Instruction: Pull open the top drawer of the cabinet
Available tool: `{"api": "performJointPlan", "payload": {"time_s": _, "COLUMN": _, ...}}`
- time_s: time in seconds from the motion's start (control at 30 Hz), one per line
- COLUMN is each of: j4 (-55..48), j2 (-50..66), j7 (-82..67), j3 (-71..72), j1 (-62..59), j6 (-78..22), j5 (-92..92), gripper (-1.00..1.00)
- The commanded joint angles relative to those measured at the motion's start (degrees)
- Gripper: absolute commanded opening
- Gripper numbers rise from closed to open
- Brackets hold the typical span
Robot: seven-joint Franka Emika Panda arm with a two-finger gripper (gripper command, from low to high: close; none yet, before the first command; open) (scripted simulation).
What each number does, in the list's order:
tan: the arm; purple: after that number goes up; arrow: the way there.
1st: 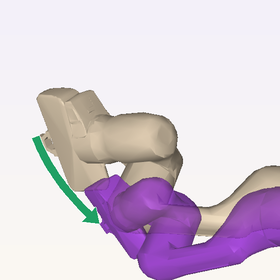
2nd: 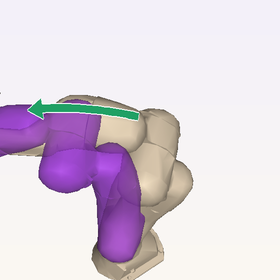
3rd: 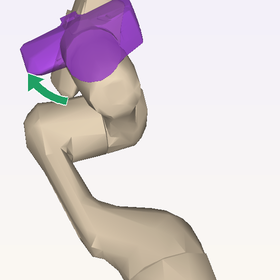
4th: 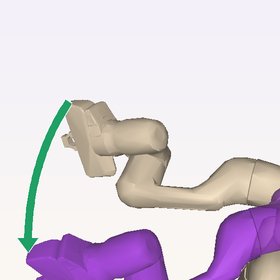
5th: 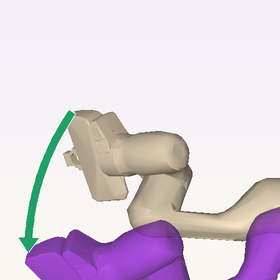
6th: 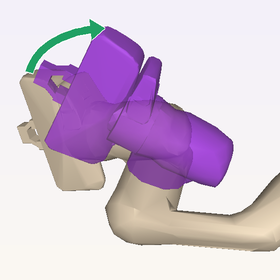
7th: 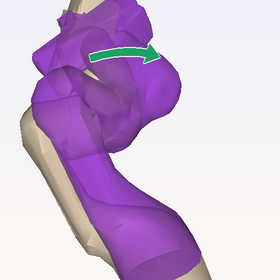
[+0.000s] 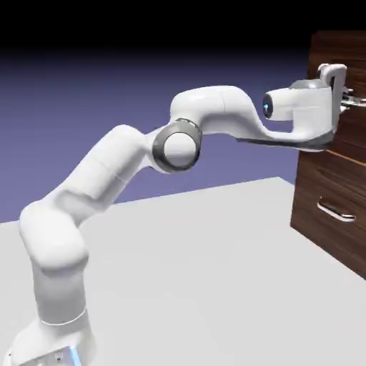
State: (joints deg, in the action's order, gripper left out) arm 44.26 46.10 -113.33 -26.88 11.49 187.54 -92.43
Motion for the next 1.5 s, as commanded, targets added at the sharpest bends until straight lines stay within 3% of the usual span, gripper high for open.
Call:
{"api": "performJointPlan", "payload": {"time_s": 0.0, "j4": -0.03, "j2": -0.23, "j7": 2.55, "j3": -0.39, "j1": 0.22, "j6": 0.08, "j5": -2.35, "gripper": -1.00}}
{"api": "performJointPlan", "payload": {"time_s": 0.5, "j4": 6.79, "j2": -8.43, "j7": 30.30, "j3": 10.70, "j1": -0.77, "j6": -4.52, "j5": -39.69, "gripper": -1.00}}
{"api": "performJointPlan", "payload": {"time_s": 0.9, "j4": 30.88, "j2": -25.24, "j7": 42.48, "j3": 21.02, "j1": -2.88, "j6": -14.08, "j5": -59.48, "gripper": -1.00}}
{"api": "performJointPlan", "payload": {"time_s": 1.47, "j4": 66.17, "j2": -52.49, "j7": 44.50, "j3": 23.01, "j1": -1.39, "j6": -22.92, "j5": -63.42, "gripper": -1.00}}
